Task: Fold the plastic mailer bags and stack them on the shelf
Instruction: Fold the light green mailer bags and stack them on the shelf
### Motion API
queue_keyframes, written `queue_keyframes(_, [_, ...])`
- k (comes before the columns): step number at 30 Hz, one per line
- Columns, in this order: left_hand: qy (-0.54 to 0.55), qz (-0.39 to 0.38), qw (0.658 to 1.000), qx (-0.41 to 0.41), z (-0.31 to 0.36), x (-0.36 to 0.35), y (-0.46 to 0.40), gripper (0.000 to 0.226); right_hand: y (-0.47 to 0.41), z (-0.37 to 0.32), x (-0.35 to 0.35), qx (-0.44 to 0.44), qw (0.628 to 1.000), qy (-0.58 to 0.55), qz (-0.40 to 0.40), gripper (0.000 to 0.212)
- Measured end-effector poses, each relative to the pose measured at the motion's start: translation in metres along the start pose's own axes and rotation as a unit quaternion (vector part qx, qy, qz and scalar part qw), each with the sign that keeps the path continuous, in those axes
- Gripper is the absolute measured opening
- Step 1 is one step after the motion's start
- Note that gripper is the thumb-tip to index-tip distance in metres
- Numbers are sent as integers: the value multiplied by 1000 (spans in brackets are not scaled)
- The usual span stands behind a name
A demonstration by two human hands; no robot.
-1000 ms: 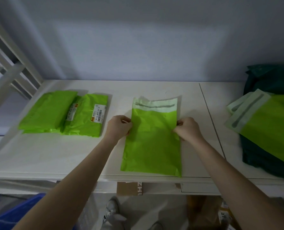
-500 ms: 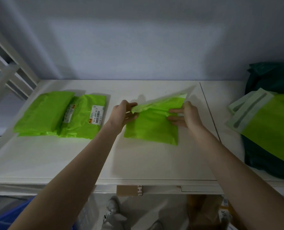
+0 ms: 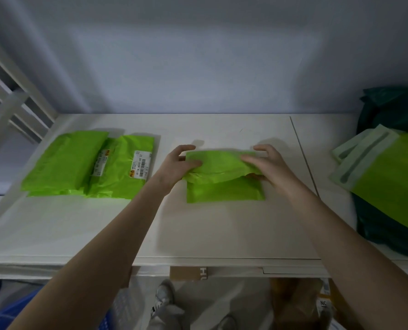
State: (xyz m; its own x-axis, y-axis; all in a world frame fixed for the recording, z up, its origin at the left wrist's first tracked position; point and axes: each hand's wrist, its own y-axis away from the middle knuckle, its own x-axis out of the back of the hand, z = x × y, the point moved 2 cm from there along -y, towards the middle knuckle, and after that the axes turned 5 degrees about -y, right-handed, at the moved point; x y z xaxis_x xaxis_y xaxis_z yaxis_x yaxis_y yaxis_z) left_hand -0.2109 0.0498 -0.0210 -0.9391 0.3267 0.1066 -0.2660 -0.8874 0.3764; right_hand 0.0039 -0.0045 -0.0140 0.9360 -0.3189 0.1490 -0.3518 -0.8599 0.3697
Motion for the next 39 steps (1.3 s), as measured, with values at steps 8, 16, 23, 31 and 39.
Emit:
queue_keyframes(8, [-130, 63, 987, -69, -5, 0, 5, 9, 1, 8, 2, 53, 994, 96, 1, 49])
queue_keyframes(16, [-235, 86, 960, -125, -13, -1, 15, 15, 12, 13, 5, 98, 980, 169, 32, 46])
queue_keyframes(23, [-259, 114, 950, -130, -19, -6, 21, 20, 20, 19, 2, 144, 966, 212, 48, 41])
queue_keyframes(31, [-306, 146, 928, -156, -25, -11, 22, 25, 26, 20, 0, 180, 952, 242, 61, 34])
queue_keyframes(39, [-359, 156, 900, -193, -29, -16, 20, 27, 31, 22, -4, 196, 938, 279, 64, 30])
